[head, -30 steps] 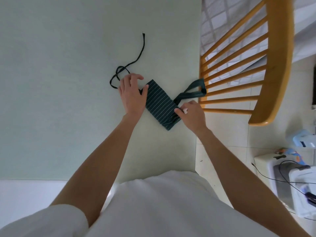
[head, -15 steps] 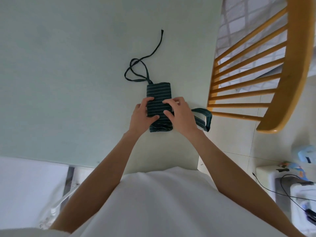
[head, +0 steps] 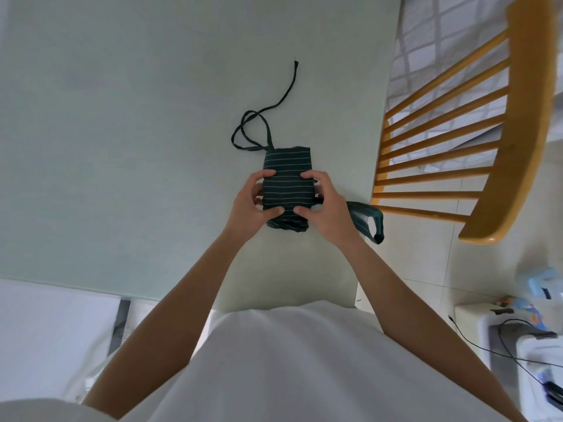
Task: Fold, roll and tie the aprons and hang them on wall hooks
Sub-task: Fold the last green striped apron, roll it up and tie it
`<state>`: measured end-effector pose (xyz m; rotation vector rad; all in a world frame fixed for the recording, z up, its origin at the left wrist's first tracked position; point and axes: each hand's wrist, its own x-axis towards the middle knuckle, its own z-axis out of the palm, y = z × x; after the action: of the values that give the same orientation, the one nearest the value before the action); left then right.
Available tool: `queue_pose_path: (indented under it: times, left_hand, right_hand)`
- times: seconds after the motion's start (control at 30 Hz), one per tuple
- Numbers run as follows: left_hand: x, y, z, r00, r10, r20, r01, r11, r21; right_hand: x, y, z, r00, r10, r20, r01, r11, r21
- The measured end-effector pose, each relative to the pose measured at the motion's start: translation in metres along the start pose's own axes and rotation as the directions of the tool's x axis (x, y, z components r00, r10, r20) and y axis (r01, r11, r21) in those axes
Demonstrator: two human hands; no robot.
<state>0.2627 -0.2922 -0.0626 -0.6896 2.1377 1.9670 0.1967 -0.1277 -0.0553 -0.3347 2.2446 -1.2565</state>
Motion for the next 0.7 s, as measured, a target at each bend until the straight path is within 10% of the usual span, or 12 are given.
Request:
queue_pose_path:
  times: [0.27, 0.47, 0.7]
  left_hand:
    - [-0.026, -0.029, 0.012, 0.938, 0.346, 0.004, -0.247, 0.66, 0.71]
    - [-0.033, -0.048, 0.012, 0.857, 0.506, 0.092, -0.38, 0.501, 0.778]
    - [-0.014, -0.047, -0.008, 0.858, 0.373, 0.354, -0.503, 0.462, 0.731]
  right_hand:
    - [-0.029, 0.017, 0.018, 0.927, -0.367, -0.078, 0.175, 0.606, -0.776]
    - [-0.037, 0.039, 0.014, 0.93, -0.365, 0.045, 0.258, 0.56, -0.787]
    - [-0.028, 0.051, 0.011, 0.947, -0.291, 0.136, 0.301, 0.65, -0.698]
